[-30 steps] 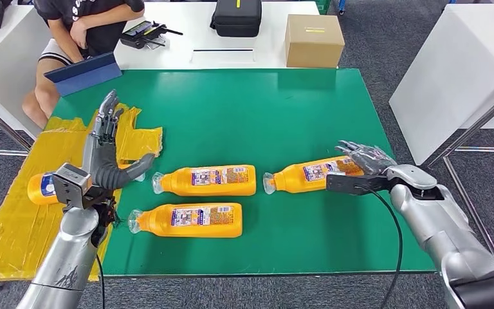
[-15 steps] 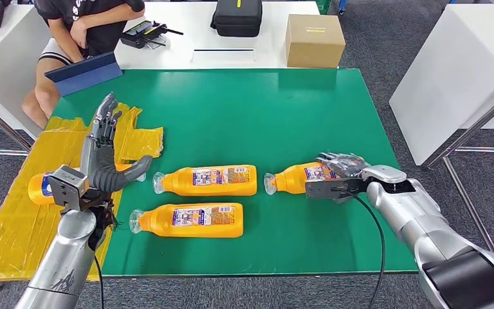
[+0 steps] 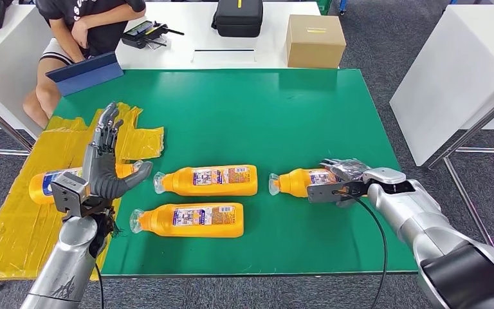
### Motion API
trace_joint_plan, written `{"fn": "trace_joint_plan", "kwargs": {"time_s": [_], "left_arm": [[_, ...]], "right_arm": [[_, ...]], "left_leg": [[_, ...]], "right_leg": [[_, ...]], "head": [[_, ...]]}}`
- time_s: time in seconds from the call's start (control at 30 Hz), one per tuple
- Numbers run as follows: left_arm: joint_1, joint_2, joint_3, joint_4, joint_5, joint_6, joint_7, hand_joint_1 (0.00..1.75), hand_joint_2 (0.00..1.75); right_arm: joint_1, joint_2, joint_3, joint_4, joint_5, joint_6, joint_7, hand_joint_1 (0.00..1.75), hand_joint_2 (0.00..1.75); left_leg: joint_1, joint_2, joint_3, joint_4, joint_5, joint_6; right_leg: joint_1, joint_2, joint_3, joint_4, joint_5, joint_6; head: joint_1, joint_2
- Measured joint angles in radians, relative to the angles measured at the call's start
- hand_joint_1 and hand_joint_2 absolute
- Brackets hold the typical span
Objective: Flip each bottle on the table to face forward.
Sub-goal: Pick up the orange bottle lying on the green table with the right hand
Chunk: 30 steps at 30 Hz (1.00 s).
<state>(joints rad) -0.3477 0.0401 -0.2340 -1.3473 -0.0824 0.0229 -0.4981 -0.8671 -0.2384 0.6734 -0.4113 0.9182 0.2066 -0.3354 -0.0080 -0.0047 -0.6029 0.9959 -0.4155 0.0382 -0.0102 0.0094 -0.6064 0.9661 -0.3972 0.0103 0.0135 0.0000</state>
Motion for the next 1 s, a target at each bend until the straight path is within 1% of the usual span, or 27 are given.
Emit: {"fn": "trace_joint_plan", "kwargs": {"time_s": [0.33,0.37,0.4,0.47,0.5,0.53,0.63,0.87,1.0], "left_arm": [[0.0,0.0,0.001,0.005,0.0,0.0,-0.001,0.0,1.75],[0.0,0.0,0.001,0.005,0.0,0.0,0.0,0.0,1.75],[-0.001,0.0,0.001,0.005,0.0,-0.001,0.0,0.0,1.75],[-0.001,-0.002,0.002,0.005,0.0,-0.003,0.001,0.0,1.75],[-0.002,-0.003,0.002,0.005,0.0,-0.004,0.004,0.0,1.75],[-0.002,-0.004,0.002,0.005,-0.001,-0.005,0.006,0.0,1.75],[-0.002,-0.007,0.005,0.005,-0.004,-0.008,0.014,0.0,1.75],[-0.002,-0.01,0.014,0.005,-0.006,-0.014,0.024,0.0,1.75],[0.002,-0.011,0.016,0.005,-0.007,-0.014,0.019,0.0,1.75]], "right_arm": [[0.002,-0.005,0.009,0.008,-0.002,-0.011,0.003,0.02,1.75],[0.003,-0.005,0.009,0.008,-0.003,-0.015,0.004,0.2,1.75],[0.005,-0.005,0.009,0.008,-0.004,-0.02,0.006,0.56,1.75],[0.008,-0.005,0.009,0.008,-0.008,-0.031,0.01,1.39,1.75],[0.011,-0.005,0.009,0.008,-0.009,-0.039,0.012,1.64,1.75],[0.014,-0.006,0.009,0.008,-0.01,-0.047,0.014,1.71,1.75],[0.023,-0.008,0.009,0.008,-0.017,-0.075,0.02,1.75,1.75],[0.042,-0.016,0.009,0.005,-0.025,-0.117,0.029,1.75,1.75],[0.056,-0.023,0.009,-0.001,-0.035,-0.158,0.041,1.75,1.75]], "left_leg": [[0.0,0.0,0.002,0.0,0.0,0.0],[0.0,0.0,0.003,0.0,0.0,0.0],[0.0,0.0,0.003,0.0,0.0,0.0],[0.0,0.0,0.003,0.0,0.0,0.0],[0.0,0.0,0.004,0.0,0.0,0.0],[0.0,0.0,0.004,0.0,0.0,0.0],[0.0,0.0,0.005,0.0,-0.001,0.0],[-0.001,0.0,0.009,0.0,-0.001,0.0],[-0.001,0.0,0.01,0.0,-0.001,0.0]], "right_leg": [[0.0,0.0,0.001,0.0,0.0,0.0],[0.0,0.0,0.001,0.0,0.0,0.0],[0.0,0.0,0.001,0.0,0.0,0.0],[0.0,0.0,0.001,0.0,0.0,0.0],[0.0,0.0,0.001,0.0,0.0,0.0],[0.0,0.0,0.001,0.0,0.0,0.0],[0.0,0.0,0.001,0.0,0.0,0.0],[0.0,0.0,0.004,-0.001,0.0,0.0],[0.0,0.0,0.006,-0.001,0.0,0.0]], "head": [[0.0,0.0],[0.0,0.0],[0.0,0.0],[0.0,0.0],[0.0,0.0],[0.0,0.0],[0.0,0.0],[0.0,0.0],[0.0,0.0]]}}
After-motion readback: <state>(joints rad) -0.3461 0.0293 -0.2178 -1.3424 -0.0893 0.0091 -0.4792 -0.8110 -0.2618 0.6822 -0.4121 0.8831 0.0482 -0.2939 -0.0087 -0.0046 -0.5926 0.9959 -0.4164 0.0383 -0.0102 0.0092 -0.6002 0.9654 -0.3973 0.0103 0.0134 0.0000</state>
